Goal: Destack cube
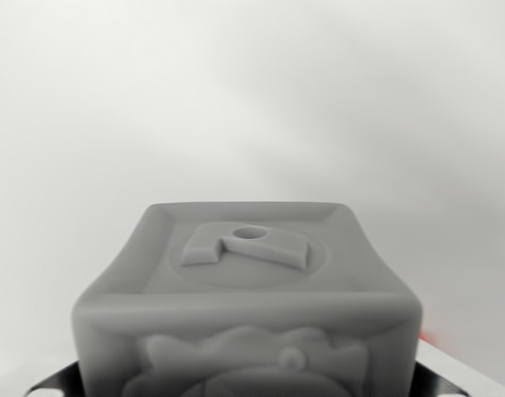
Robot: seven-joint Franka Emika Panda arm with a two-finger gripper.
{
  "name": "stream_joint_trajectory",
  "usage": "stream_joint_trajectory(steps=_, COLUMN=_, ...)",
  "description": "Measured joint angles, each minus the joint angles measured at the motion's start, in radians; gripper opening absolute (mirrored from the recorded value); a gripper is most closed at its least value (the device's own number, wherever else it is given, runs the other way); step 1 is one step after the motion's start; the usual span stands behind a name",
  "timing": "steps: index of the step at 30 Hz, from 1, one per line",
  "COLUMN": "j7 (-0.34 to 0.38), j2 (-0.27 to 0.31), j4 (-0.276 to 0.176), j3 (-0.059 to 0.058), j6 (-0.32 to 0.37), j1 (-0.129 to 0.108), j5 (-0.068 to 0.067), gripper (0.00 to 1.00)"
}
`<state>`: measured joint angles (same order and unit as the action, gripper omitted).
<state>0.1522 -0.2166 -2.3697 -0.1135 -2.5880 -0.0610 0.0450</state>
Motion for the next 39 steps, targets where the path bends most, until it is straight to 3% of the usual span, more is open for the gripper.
stream_joint_trajectory(steps=39, j7=0.249, j2=-0.081, j4=0.109, j3=0.019, j6=0.029, j1=-0.115, j5=0.002, gripper=0.0)
